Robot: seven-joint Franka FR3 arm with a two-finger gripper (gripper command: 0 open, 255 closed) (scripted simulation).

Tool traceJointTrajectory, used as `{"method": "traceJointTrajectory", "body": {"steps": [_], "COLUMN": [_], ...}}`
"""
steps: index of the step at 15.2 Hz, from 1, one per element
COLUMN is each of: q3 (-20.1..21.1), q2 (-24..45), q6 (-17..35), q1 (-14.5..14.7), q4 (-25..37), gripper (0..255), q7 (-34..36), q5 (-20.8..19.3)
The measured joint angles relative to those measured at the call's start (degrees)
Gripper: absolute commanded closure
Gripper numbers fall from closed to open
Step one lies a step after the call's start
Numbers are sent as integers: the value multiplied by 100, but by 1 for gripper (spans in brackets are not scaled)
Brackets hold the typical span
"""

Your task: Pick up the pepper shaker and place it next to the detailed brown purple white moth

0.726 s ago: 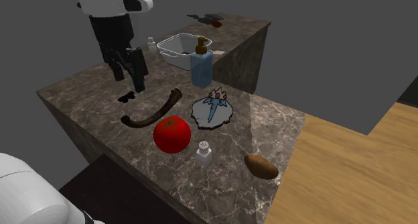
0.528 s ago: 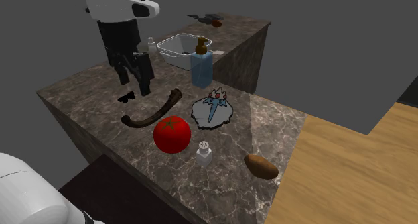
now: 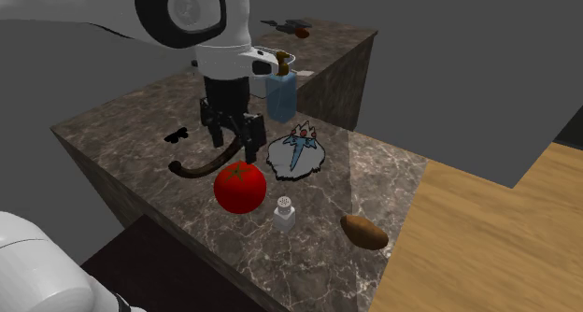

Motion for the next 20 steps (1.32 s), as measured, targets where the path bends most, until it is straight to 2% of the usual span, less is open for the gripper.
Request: {"method": "traceJointTrajectory", "body": {"steps": [7,13,20], "q3": [-574,-945,-1033], "q2": [1217,2477,2840], "q6": [935,1573,2137], "q1": [-81,-151,-205], "q4": [26,418,181], "gripper": [0,0,0], "q7": [-757,-1457,-1597], "q5": [-119,19,56]}}
